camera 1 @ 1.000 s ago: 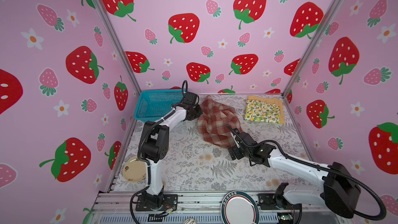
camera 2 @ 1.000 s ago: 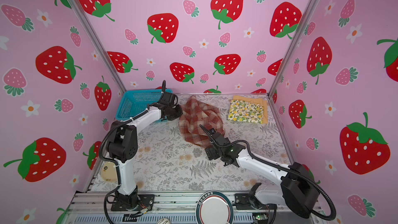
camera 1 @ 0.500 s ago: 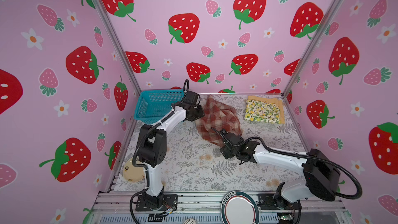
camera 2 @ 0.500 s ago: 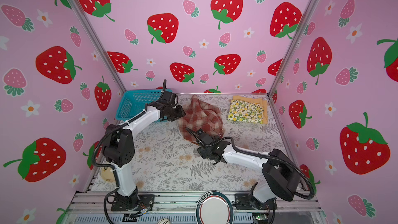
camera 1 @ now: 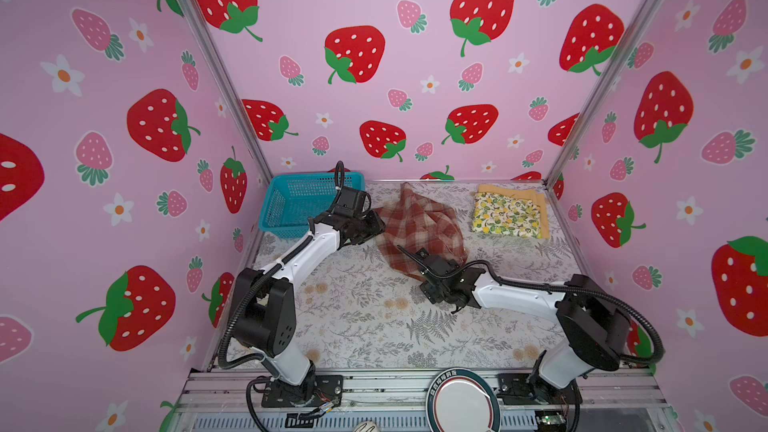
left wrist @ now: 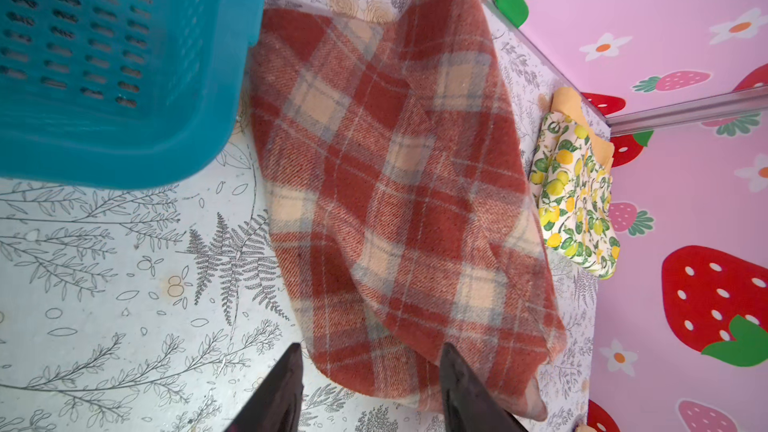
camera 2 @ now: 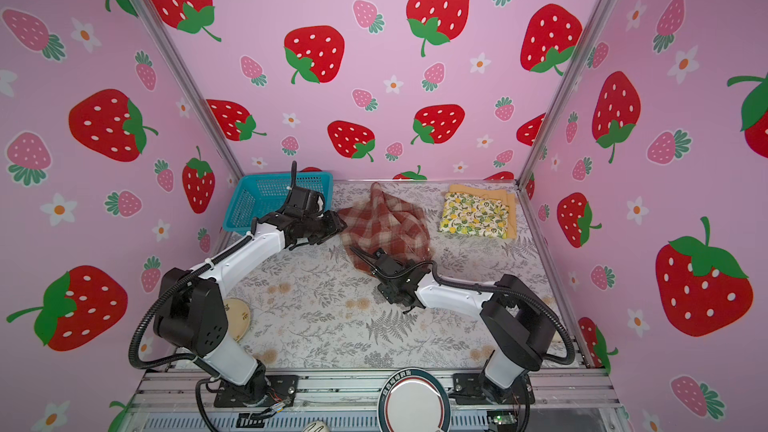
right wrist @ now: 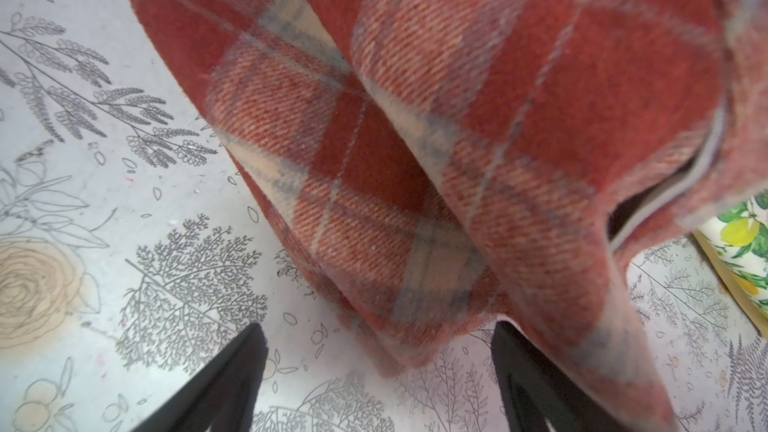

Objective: Fold and stack the skirts

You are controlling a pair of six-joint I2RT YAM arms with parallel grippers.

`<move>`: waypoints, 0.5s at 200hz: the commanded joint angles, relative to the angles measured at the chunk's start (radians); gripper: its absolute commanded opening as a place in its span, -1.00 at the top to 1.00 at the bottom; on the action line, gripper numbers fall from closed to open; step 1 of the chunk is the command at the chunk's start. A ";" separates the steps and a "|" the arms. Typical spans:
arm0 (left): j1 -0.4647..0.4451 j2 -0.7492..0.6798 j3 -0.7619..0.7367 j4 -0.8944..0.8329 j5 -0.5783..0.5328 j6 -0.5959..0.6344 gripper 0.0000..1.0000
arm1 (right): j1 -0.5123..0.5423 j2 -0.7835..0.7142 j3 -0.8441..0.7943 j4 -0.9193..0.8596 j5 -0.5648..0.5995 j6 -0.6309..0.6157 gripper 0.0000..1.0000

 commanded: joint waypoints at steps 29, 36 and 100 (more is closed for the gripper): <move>0.008 -0.048 -0.045 0.041 0.018 -0.015 -0.09 | -0.006 0.092 0.052 -0.020 0.042 0.021 -0.68; 0.008 -0.052 -0.049 0.041 0.017 -0.014 -0.08 | -0.011 0.098 0.054 -0.019 0.042 0.026 -0.64; 0.014 -0.068 -0.073 0.042 0.016 -0.005 -0.08 | -0.063 0.078 0.048 0.007 0.014 0.030 -0.31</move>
